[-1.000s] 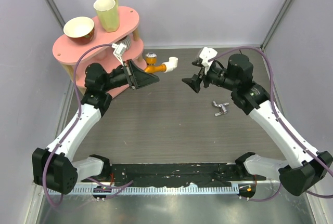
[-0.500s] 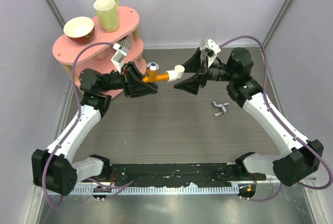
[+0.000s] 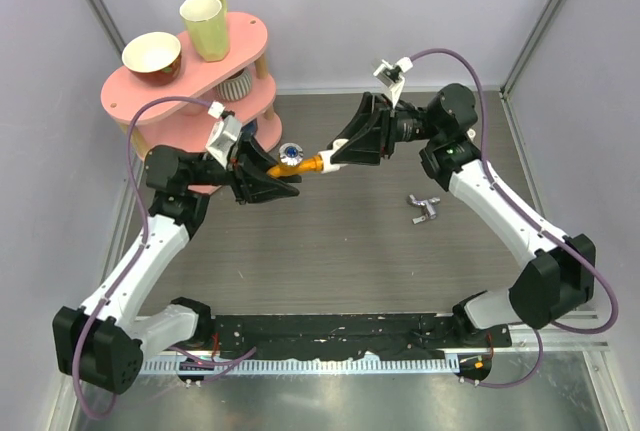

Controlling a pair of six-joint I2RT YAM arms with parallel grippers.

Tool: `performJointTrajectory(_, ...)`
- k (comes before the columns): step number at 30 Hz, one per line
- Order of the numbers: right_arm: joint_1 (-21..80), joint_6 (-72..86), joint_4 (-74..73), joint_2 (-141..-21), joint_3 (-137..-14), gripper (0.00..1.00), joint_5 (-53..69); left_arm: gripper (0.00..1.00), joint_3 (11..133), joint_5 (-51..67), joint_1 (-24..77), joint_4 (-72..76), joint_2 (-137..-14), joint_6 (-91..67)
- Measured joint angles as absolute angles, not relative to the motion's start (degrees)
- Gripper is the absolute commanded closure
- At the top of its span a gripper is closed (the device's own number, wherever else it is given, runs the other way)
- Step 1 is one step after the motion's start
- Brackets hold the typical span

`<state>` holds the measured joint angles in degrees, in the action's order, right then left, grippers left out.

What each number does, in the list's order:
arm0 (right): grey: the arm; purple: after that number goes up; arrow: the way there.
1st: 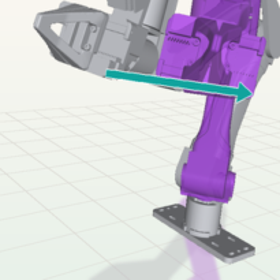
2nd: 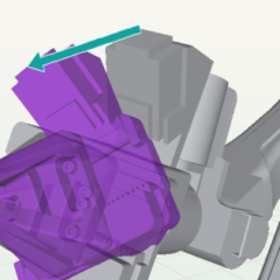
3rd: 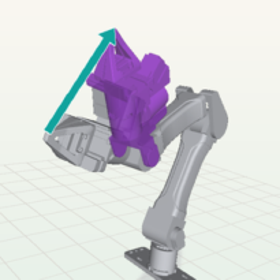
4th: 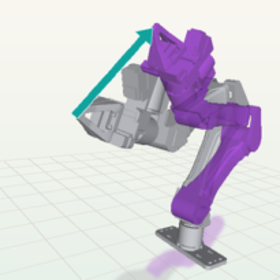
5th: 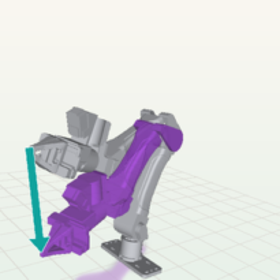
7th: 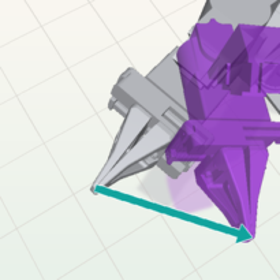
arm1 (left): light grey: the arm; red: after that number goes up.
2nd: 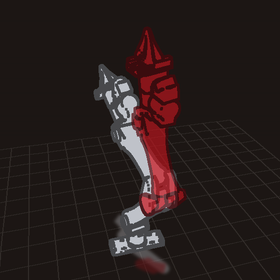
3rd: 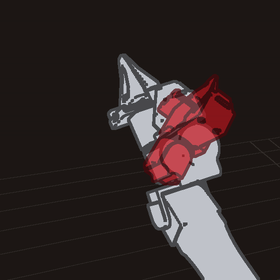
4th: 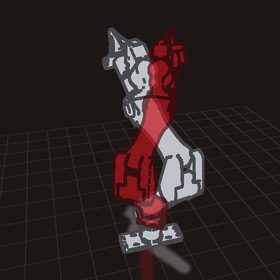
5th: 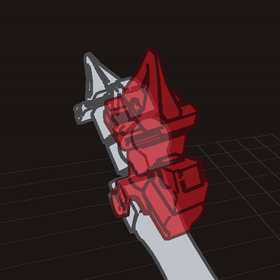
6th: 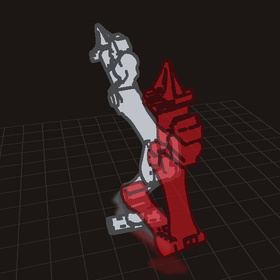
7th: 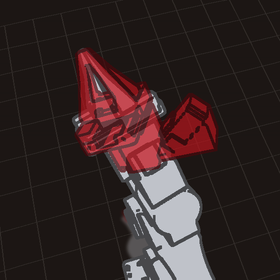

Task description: Install the water faucets

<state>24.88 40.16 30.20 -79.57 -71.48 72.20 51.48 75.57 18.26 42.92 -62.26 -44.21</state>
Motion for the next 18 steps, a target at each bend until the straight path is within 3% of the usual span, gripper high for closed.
performJointTrajectory(6, 25.3, 58.4, 36.1, -84.1, -73.6, 0.99, 74.7, 1.0, 52.0, 75.0, 18.5, 26.7, -57.0, -20.2)
performJointTrajectory(10, 25.5, 66.9, 39.1, -85.9, -73.7, 0.54, 75.0, 1.0, 54.8, 74.2, 18.7, 14.4, -55.5, -7.5)
performJointTrajectory(13, 25.4, 68.4, 40.3, -86.1, -73.7, 0.33, 74.8, 1.0, 55.1, 73.5, 18.7, 11.1, -55.4, -4.1)
performJointTrajectory(18, 23.4, 64.0, 40.8, -85.1, -73.8, 0.25, 72.8, 1.0, 54.7, 72.1, 18.7, 11.3, -55.6, -9.0)
